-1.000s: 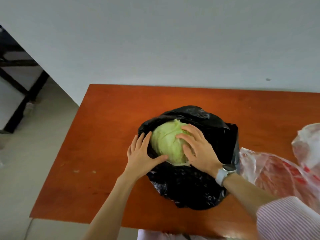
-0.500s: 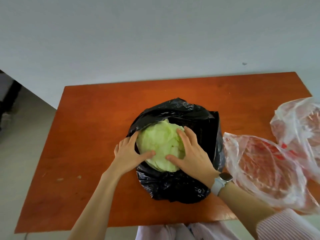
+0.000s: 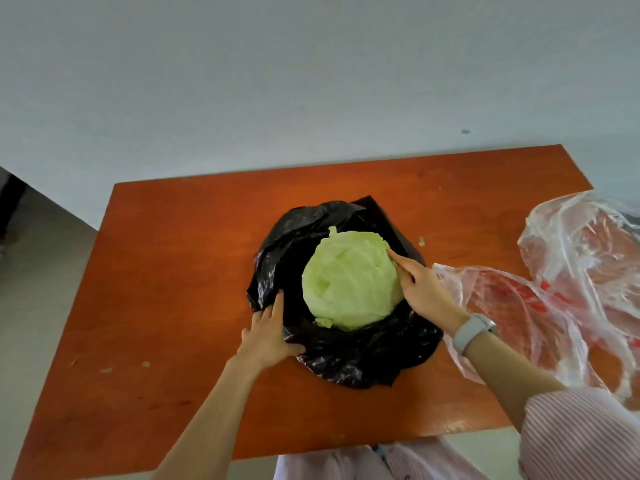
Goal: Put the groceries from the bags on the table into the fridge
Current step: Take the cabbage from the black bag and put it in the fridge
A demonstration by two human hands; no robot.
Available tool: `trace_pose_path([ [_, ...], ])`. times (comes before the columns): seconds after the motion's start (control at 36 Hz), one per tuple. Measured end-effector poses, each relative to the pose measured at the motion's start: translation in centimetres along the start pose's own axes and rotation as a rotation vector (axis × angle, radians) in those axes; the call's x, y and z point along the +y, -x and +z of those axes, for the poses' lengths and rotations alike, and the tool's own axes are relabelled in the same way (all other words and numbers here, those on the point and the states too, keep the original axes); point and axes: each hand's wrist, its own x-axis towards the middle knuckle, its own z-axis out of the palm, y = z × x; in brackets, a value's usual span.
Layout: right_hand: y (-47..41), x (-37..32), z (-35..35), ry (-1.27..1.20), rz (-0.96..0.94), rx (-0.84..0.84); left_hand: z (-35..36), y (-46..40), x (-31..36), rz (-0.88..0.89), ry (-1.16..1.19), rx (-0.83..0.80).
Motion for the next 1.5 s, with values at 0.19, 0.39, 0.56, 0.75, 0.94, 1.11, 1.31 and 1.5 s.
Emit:
trace_pose_path([
  [0.19,0.1,-0.6,-1.2,-0.03,0.131,-0.074,-4.0,1.2,0.9,0.089,-0.117,0.061],
  [0.39,-0.3,-1.1,-0.2,-0.076,0.096,0.072,-5.4,0.3,7.2,0.298,0.596,0.228],
  [0.56,0.0,0.3,-0.2,-0.258,0.091,0.095,-2.5,-1.8,10.6,0.15,0.926,-0.042],
  [0.75,-0.6,0.2,-0.5,-0.34,0.113,-0.046,-1.7,-3.0,10.5,0.082,1.062,-0.112],
  [0.94,-1.0,0.0,0.4,-0.332,0.118,0.05,-1.9,-2.7,10.8,0.175,1.233,-0.095],
  [1.11,-1.3,-4.0,-1.7,-0.173,0.0,0.129,-4.6,-1.4,11.0,0.368,1.286,-0.03],
  [1.31,-0.3,-11.7,-6.1,-0.178,-0.258,0.24,-12.8,-0.4,13.5,0.645,1.043,0.307],
  [1.5,3.5,-14.3,-7.9,-0.312,-0.394,0.404,-17.7,2.7,16.7,0.844,0.884,0.363],
])
